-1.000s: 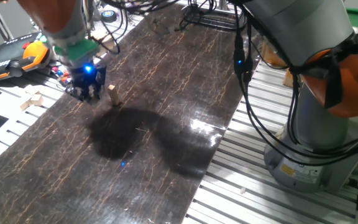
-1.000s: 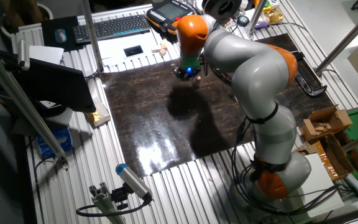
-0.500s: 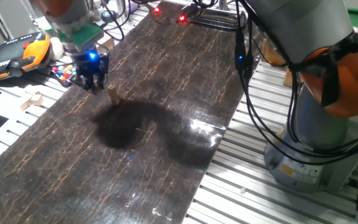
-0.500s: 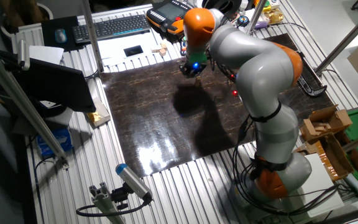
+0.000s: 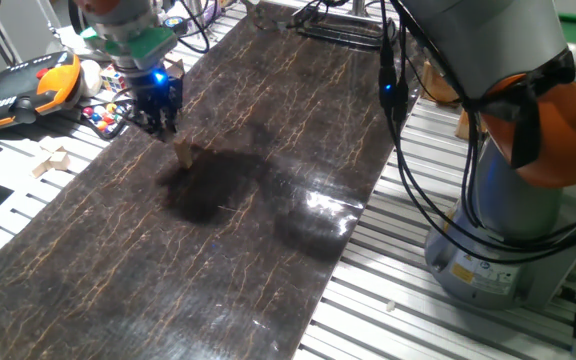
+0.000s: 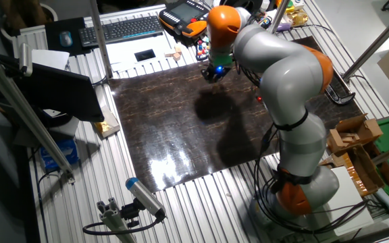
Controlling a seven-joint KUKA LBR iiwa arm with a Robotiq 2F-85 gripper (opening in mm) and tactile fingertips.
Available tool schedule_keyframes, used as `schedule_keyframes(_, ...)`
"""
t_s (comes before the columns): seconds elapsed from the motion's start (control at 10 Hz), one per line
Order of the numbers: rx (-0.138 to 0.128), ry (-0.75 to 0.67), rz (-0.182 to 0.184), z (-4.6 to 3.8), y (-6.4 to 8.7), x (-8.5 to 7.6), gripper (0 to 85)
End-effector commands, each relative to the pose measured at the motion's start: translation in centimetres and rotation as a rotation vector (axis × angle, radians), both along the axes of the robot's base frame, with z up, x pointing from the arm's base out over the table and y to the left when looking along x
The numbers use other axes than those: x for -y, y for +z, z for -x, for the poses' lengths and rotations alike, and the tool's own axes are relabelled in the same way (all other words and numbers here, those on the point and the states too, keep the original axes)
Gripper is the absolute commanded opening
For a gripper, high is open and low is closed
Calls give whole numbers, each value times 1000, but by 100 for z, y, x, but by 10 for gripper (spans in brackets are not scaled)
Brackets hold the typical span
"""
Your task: Stack the blocks in a vertical line of five
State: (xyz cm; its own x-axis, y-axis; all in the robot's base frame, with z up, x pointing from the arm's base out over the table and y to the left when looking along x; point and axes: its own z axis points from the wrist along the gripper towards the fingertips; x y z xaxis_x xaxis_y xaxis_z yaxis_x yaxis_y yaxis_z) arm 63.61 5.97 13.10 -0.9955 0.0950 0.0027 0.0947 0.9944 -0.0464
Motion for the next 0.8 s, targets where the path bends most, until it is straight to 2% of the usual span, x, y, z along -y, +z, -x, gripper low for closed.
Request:
schedule_keyframes(0.0,0,2,-1,4,-8,27,10)
schedule_keyframes(0.7,16,27,-9,26,-68,140,10)
